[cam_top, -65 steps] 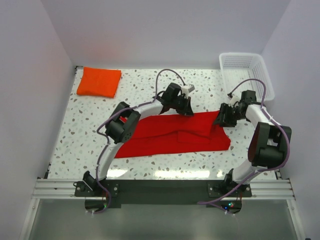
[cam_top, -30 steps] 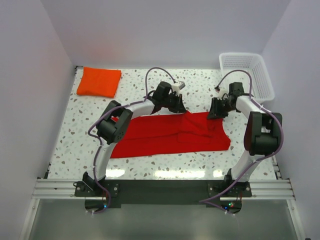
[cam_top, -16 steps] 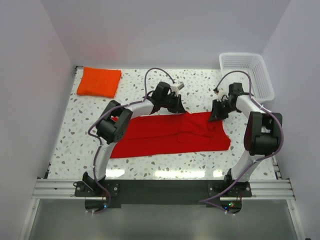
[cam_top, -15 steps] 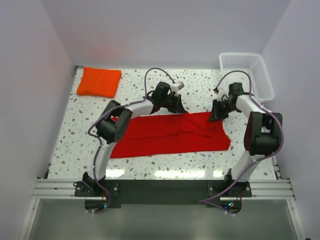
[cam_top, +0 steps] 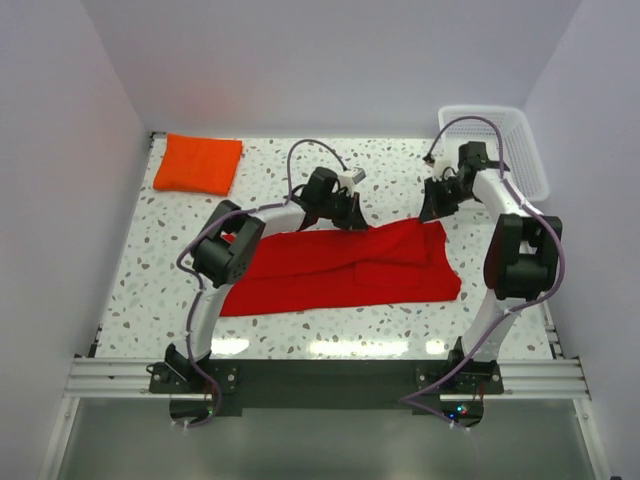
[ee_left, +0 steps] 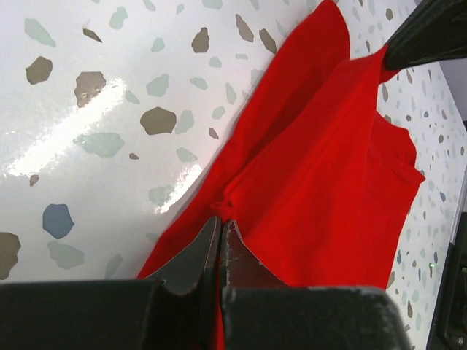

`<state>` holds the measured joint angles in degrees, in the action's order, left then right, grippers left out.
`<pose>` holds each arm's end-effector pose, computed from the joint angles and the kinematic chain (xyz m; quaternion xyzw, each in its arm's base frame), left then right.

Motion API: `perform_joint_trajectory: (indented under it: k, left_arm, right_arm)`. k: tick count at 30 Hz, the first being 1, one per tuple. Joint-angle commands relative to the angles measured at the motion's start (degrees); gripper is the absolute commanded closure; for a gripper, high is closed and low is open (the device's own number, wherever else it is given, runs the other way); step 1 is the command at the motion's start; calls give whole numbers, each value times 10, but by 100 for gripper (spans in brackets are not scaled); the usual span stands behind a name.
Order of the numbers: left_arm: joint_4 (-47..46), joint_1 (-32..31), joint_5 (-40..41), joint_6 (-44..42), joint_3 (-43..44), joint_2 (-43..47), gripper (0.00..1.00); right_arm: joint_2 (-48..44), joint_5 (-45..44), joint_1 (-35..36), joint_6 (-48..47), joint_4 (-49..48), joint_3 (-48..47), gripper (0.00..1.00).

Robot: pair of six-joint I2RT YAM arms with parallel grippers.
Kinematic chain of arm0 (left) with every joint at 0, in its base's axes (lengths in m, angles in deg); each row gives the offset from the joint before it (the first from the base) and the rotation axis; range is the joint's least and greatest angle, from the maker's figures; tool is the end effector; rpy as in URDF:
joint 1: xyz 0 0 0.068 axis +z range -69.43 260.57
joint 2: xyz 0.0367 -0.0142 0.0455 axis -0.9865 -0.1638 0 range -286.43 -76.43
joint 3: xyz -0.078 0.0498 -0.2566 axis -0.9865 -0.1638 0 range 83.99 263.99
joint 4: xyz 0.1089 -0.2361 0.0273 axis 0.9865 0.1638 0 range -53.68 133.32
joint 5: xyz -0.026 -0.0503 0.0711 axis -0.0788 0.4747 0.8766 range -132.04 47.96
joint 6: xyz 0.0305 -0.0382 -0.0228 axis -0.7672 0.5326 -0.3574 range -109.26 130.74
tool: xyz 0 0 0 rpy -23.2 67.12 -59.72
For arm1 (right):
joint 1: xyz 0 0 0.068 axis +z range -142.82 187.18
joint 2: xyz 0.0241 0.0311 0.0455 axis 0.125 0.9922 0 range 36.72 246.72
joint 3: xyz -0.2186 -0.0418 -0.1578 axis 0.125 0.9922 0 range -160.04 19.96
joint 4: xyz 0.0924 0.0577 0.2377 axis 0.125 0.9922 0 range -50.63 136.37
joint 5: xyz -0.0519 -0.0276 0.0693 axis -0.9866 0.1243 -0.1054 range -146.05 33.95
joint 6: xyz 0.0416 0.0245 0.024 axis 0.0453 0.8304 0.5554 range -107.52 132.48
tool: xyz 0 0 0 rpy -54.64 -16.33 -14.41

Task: Fold and stack the t-shirts
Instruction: Fold the tshirt

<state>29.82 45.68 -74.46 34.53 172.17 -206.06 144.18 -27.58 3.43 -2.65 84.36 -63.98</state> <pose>0.3967 -0.3000 0.1401 0.2108 0.8350 -0.4333 0.2655 0.3867 -0.0083 0.2246 -0.1401 0.9431 0.2087 0.2179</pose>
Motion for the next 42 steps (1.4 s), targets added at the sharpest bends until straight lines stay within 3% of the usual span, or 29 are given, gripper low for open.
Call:
perform_joint_trajectory:
  k: [1, 17, 36, 42]
  left_arm:
    - [-35, 5, -5, -17, -13, 37, 100]
    - [-91, -5, -34, -3, -85, 128, 100]
    - [-66, -97, -60, -95, -274, 277, 100]
    - [-50, -146, -50, -121, -303, 269, 100]
  right_arm:
    - [16, 5, 7, -45, 55, -22, 100]
    - [-80, 27, 11, -89, 91, 39, 100]
    - [-249, 37, 11, -280, 160, 200, 100]
    - [-282, 27, 11, -326, 168, 244, 100]
